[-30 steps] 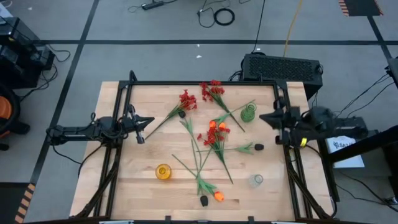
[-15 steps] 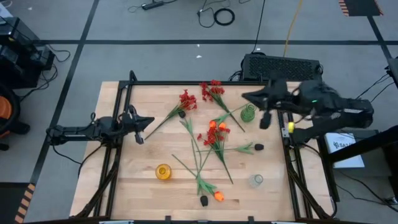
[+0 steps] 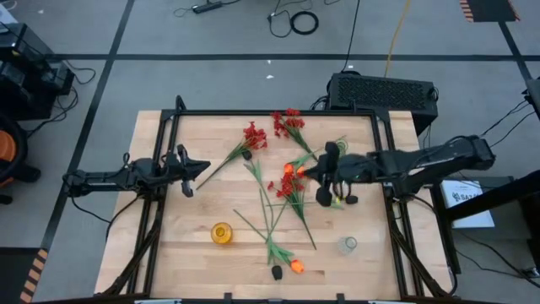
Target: Sort flowers into vase by color
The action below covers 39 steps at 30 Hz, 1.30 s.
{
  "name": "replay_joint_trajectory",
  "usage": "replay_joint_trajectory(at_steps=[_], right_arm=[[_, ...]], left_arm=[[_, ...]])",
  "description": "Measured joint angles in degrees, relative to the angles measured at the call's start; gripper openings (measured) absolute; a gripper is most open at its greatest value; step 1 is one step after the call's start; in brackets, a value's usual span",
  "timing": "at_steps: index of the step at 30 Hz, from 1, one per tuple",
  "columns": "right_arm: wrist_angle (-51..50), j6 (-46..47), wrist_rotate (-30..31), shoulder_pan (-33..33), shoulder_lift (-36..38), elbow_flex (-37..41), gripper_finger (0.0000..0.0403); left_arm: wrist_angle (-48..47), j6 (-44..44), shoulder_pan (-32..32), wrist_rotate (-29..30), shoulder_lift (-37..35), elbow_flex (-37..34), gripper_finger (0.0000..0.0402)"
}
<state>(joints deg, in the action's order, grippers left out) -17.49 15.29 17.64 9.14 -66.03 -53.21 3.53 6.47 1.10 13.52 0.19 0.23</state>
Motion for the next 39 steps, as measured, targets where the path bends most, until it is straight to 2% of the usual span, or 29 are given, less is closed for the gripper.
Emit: replay_joint_trajectory(at_steps=[4, 12, 17, 19, 24, 28, 34, 37, 39], right_arm=[[1.5, 2.6, 0.2, 1.1, -1.6, 3.0, 0.0], [2.7, 1.2, 0.3, 2.2, -5.5, 3.7, 0.0], [3.0, 1.2, 0.3, 2.2, -7.4, 3.7, 0.0], [2.6, 1.1, 0.3, 2.2, -8.1, 3.7, 0.0], [2.7, 1.0, 0.3, 2.2, -8.5, 3.7, 0.0], [2.9, 1.0, 0.2, 1.9, -8.6, 3.7, 0.0], [2.8, 0.3, -1.5, 1.2, -8.6, 3.7, 0.0], [2.8, 0.2, -3.1, 1.1, -8.6, 3.7, 0.0], [2.8, 0.4, -3.0, 1.1, -8.6, 3.7, 0.0]], left_arm=[[0.0, 2.1, 0.0, -1.8, 0.5, 0.0, 0.0023], [0.0, 3.7, 0.0, -2.9, 2.9, 0.5, 0.0023], [0.1, 1.7, 0.0, -3.0, 6.7, 8.5, 0.0023], [-3.0, 1.9, 0.0, -3.0, 9.8, 13.6, 0.0023], [-17.5, 5.1, 0.0, -2.9, 21.4, 29.7, 0.0023], [-24.4, 8.4, 0.0, -3.2, 32.1, 38.6, 0.0023], [-25.5, 9.8, -1.1, -8.3, 43.9, 42.0, 0.0023], [-24.9, 10.8, -2.4, -6.6, 47.3, 41.5, 0.0023], [-25.3, 11.2, -3.2, -3.0, 49.4, 40.9, 0.0023]])
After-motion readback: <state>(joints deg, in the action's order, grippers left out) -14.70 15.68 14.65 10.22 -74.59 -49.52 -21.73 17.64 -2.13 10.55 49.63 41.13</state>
